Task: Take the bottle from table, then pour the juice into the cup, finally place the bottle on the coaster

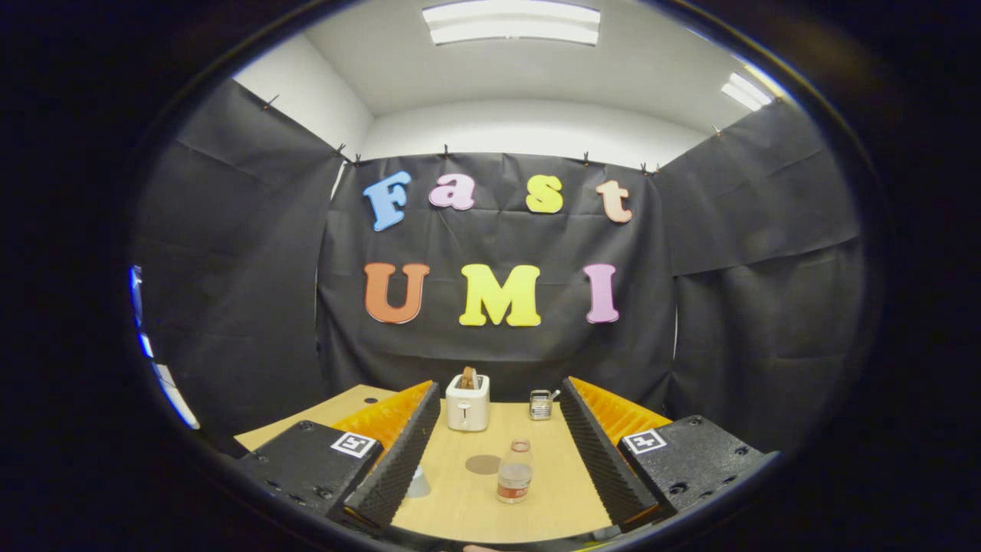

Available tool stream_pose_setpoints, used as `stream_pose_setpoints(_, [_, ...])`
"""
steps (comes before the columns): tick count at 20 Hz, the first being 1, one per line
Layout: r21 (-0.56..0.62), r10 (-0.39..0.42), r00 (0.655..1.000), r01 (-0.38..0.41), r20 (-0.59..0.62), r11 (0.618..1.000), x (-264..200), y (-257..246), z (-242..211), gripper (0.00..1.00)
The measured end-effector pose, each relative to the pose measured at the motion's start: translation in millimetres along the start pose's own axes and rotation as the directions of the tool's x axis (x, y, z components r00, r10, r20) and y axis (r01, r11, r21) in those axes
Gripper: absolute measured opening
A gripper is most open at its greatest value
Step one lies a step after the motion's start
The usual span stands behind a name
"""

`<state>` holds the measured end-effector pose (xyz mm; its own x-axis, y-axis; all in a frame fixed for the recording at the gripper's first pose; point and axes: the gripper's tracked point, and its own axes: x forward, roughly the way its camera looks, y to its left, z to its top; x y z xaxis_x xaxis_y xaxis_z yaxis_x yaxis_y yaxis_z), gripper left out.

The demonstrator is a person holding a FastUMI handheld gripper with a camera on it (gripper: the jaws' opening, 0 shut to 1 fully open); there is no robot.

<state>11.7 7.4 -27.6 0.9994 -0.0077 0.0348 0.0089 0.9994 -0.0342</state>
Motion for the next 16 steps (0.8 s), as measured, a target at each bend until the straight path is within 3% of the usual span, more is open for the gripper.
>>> stream_pose_setpoints(16, [0.013, -0.017, 0.999, 0.017, -0.035, 1.000, 50.7, -12.7, -101.1, 1.00])
